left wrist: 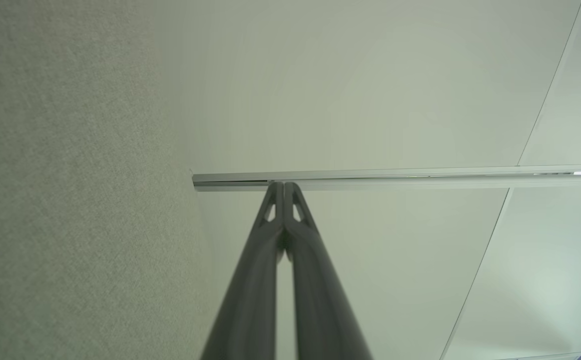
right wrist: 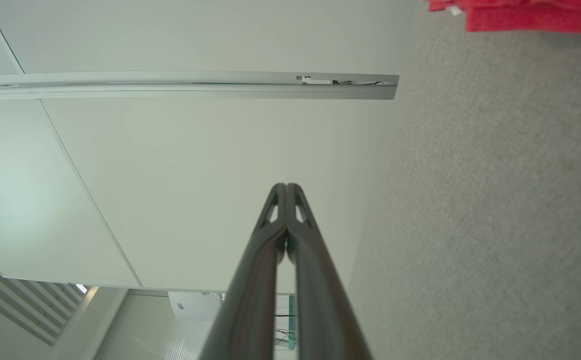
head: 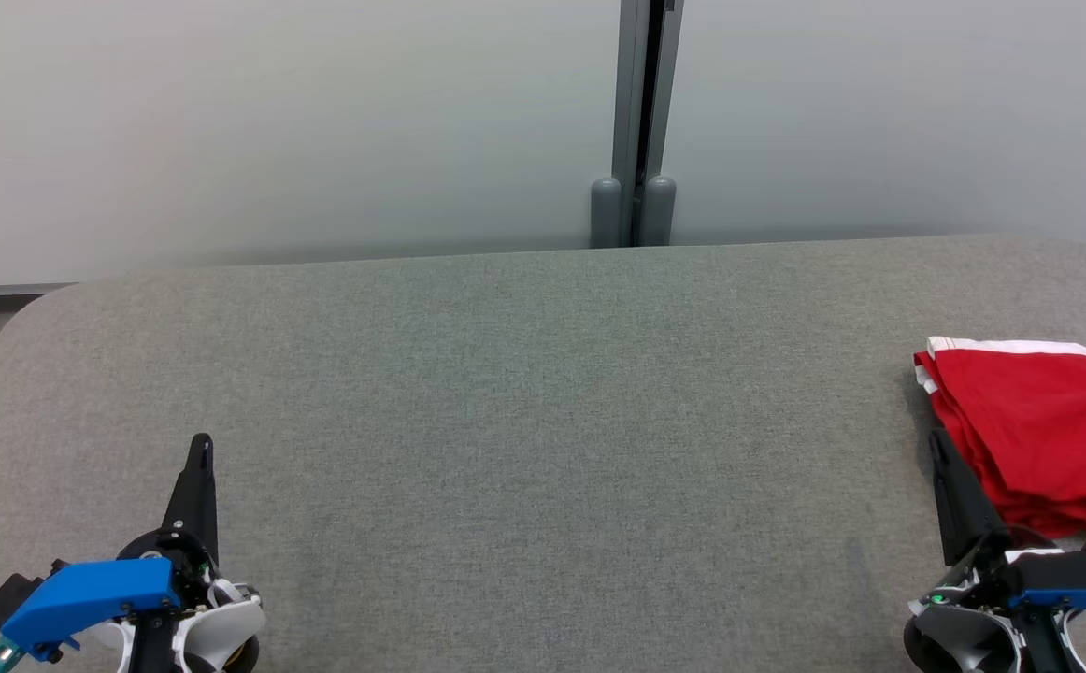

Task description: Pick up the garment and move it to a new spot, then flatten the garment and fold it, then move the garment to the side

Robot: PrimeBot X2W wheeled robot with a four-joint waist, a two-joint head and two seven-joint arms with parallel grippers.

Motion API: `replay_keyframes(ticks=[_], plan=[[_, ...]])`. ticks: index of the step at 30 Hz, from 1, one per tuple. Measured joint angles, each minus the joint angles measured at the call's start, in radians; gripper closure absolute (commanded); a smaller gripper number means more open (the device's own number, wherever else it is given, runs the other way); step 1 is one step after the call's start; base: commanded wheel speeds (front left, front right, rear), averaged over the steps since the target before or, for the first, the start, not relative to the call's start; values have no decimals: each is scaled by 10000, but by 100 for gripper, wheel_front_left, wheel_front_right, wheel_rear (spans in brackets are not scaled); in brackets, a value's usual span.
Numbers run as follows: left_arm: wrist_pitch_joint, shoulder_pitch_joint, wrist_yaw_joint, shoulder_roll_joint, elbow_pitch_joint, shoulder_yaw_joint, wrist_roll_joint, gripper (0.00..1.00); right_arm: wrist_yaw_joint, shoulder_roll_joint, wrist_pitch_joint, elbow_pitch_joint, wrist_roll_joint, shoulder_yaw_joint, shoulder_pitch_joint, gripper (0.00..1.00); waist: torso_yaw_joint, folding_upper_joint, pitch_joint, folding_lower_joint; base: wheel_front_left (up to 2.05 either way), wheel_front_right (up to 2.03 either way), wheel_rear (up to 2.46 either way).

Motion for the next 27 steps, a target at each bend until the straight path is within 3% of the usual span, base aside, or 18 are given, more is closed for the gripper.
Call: replay_keyframes(ticks=[27], plan=[[0, 0, 0, 0, 0, 0, 0, 100, 0, 0, 0, 0, 0, 0, 0, 100, 0, 0, 0, 0, 0, 0, 0]])
